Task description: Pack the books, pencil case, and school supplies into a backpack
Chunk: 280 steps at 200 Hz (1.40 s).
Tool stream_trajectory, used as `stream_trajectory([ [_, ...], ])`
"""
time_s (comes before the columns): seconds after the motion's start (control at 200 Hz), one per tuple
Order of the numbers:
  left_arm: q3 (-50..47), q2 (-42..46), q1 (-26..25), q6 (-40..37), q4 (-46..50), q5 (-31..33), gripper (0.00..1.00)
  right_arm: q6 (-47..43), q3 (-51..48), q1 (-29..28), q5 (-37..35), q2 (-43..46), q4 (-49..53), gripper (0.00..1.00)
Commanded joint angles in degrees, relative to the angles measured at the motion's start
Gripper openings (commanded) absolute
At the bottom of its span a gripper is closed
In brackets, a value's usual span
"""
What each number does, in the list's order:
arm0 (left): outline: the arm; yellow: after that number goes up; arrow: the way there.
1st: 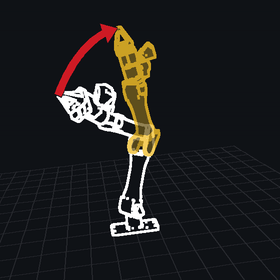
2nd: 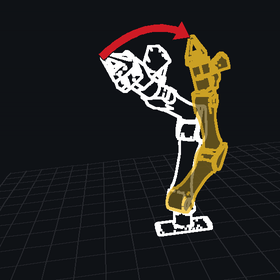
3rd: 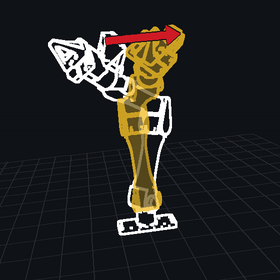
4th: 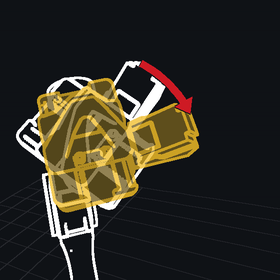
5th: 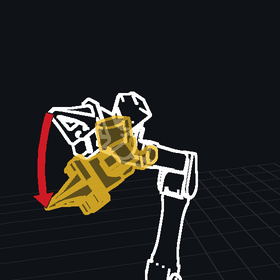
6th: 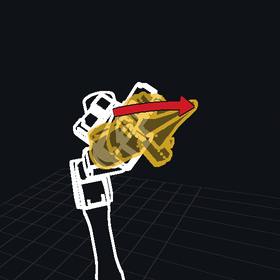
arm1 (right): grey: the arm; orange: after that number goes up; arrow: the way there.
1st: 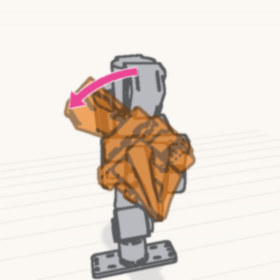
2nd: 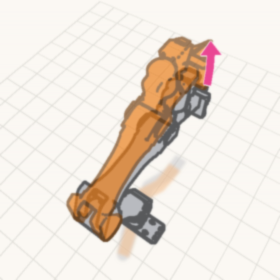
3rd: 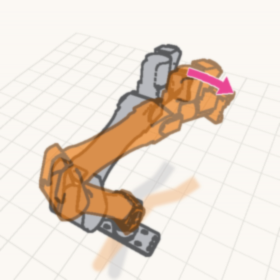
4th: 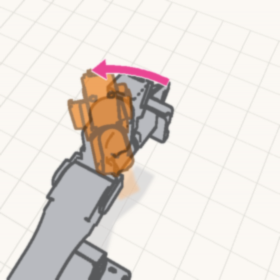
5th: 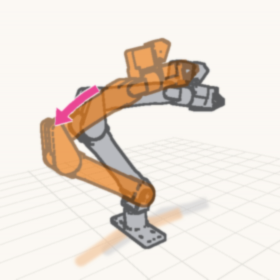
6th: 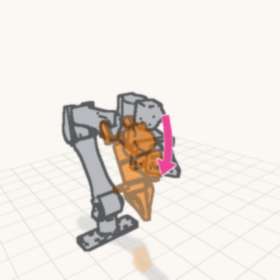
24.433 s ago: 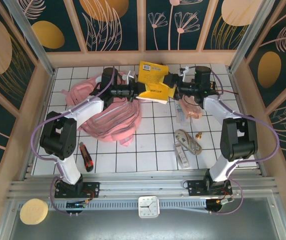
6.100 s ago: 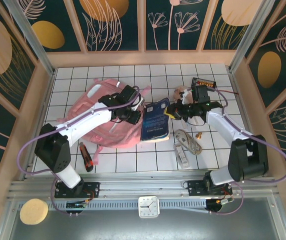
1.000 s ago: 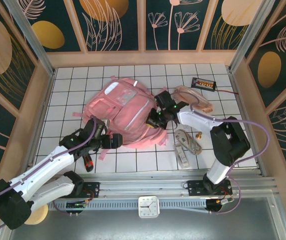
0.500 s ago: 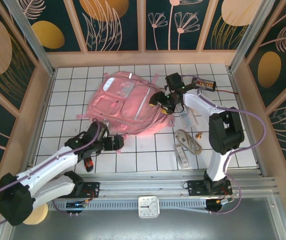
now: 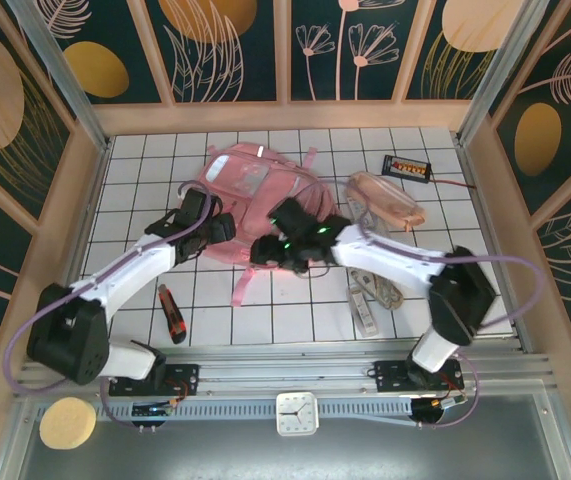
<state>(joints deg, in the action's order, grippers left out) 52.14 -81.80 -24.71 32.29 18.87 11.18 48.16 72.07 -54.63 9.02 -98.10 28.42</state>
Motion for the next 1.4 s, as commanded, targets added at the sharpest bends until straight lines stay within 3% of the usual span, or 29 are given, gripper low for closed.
stream_trajectory([
  [0.0,-1.1,-2.0,1.0,-3.4,-5.1,-0.6,0.81,1.6,4.2,-2.8,-5.5,-6.8,-1.8,0.71],
  [0.315,-2.7,-7.6,2.6,-7.1,-8.1,-1.9,0.77,3.2,14.6,-4.6,-14.6,-20.4,3.8,0.51],
  [0.6,-4.5,-8.3,2.7,-8.4,-8.9,-3.1,0.74,3.4,18.1,-5.9,-20.9,-24.2,5.7,0.5],
  [0.675,-5.1,-8.3,2.7,-8.6,-9.0,-3.2,0.73,3.6,18.5,-6.5,-22.2,-25.0,6.1,0.42],
  [0.776,-5.3,-8.6,2.7,-8.9,-8.9,-3.5,0.72,4.4,17.8,-7.0,-22.7,-24.8,5.9,0.22],
  [0.936,-4.7,-9.2,2.7,-9.7,-8.1,-2.9,0.71,4.3,18.1,-8.1,-23.3,-23.4,7.7,0.15],
  [1.011,-4.4,-9.9,2.7,-9.9,-7.6,-2.5,0.71,4.3,16.8,-8.3,-22.9,-22.3,7.8,0.0],
  [1.231,-2.4,-15.4,2.7,-12.0,-4.5,-0.2,0.66,-0.2,11.9,-7.3,-20.7,-17.3,11.0,0.0],
  [1.396,-1.0,-19.0,2.8,-12.7,-4.3,1.1,0.65,-5.7,-0.5,-3.1,-20.4,-8.2,13.0,0.0],
])
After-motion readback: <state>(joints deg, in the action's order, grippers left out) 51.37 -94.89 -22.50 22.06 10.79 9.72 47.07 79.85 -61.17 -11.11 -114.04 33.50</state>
